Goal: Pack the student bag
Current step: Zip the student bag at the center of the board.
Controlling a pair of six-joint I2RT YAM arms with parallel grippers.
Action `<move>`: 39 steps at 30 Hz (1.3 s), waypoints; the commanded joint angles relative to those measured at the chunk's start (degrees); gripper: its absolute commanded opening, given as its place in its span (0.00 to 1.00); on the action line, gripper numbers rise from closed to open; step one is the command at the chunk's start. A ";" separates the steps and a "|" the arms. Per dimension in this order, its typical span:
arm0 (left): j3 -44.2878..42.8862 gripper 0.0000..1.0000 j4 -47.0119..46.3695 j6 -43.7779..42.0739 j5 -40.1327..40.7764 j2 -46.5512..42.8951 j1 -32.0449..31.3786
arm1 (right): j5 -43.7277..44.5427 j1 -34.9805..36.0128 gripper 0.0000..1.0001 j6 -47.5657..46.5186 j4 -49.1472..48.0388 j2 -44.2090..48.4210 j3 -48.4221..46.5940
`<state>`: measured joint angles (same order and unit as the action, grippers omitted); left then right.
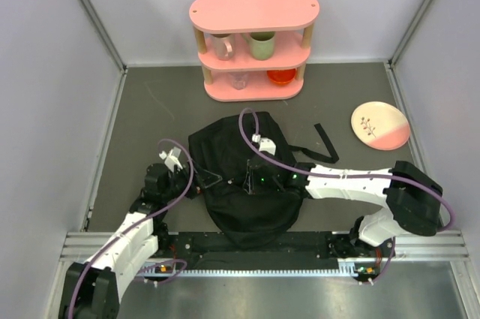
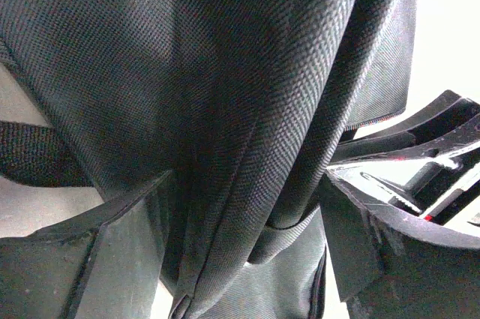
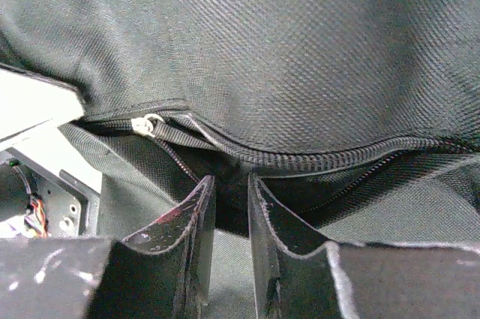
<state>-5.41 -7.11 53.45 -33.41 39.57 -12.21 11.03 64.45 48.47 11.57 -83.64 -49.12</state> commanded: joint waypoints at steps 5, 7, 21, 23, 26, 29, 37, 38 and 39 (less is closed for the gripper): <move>1.28 0.80 -13.09 4.38 -1.66 0.42 -0.89 | -0.04 1.21 0.25 5.58 0.73 -0.74 1.75; 1.54 0.81 -15.81 5.78 -2.27 -0.19 -1.24 | 0.57 1.47 0.26 5.76 0.29 -1.26 1.49; 5.06 0.30 -24.87 9.56 4.05 8.50 -9.67 | 6.28 6.04 0.20 2.77 1.17 -5.13 -1.33; 4.80 0.14 -25.75 9.39 4.66 10.17 -10.47 | 6.38 6.66 0.20 2.60 1.52 -5.75 -1.50; 3.83 0.00 -26.89 8.17 4.67 11.93 -10.56 | 6.99 6.57 0.29 4.09 2.92 -5.66 -1.06; 3.65 0.00 -28.56 7.46 5.54 12.90 -10.56 | 5.59 6.66 0.35 5.23 2.05 -3.47 -0.01; 4.97 0.00 -32.61 7.19 6.43 11.41 -10.56 | 0.24 0.78 0.40 13.93 -3.21 3.04 5.26; 5.06 0.00 -32.53 7.02 6.51 11.23 -10.56 | -1.60 0.16 0.40 14.98 -5.66 4.78 7.62; 5.06 0.00 -32.18 7.02 6.51 10.53 -10.56 | -2.06 -0.11 0.41 17.34 -10.03 5.67 8.94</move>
<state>-2.50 -31.66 60.53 -27.18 52.23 -22.61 15.99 66.08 58.76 8.43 -82.37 -45.15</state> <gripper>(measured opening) 0.081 0.397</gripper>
